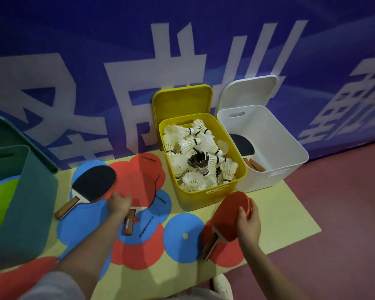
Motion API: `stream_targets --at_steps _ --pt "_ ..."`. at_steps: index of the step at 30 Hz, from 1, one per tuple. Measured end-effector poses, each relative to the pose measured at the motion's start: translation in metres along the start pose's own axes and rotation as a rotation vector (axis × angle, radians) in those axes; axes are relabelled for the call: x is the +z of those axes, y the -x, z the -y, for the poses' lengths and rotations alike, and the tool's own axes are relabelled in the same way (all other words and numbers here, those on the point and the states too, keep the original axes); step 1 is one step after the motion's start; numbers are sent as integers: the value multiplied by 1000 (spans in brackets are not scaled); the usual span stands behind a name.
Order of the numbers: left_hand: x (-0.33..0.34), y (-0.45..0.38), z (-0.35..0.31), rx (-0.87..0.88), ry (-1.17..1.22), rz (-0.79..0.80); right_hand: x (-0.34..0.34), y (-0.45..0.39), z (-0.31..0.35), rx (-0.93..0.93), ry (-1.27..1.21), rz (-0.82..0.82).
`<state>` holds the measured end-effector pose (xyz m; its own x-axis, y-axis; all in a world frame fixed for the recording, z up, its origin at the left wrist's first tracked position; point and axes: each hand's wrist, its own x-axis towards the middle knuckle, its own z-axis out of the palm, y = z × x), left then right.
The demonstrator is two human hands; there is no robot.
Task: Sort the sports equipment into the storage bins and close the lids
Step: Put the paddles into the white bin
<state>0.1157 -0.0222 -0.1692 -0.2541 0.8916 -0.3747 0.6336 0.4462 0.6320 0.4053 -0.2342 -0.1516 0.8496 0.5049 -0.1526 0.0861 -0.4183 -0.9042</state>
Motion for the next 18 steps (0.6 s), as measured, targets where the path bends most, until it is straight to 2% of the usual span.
stream_targets --at_steps 5,7,11,14,18 --pt "-3 -37 3 -48 30 138 8 31 2 66 -38 -74" --pt "2 -44 9 -31 -10 166 18 45 1 77 -26 -47" --pt "6 -46 16 26 -28 149 45 73 4 -28 66 41" --pt "4 -37 22 80 136 110 67 89 8 -91 176 57" --pt "6 -34 20 106 310 198 82 96 15 -133 303 -3"
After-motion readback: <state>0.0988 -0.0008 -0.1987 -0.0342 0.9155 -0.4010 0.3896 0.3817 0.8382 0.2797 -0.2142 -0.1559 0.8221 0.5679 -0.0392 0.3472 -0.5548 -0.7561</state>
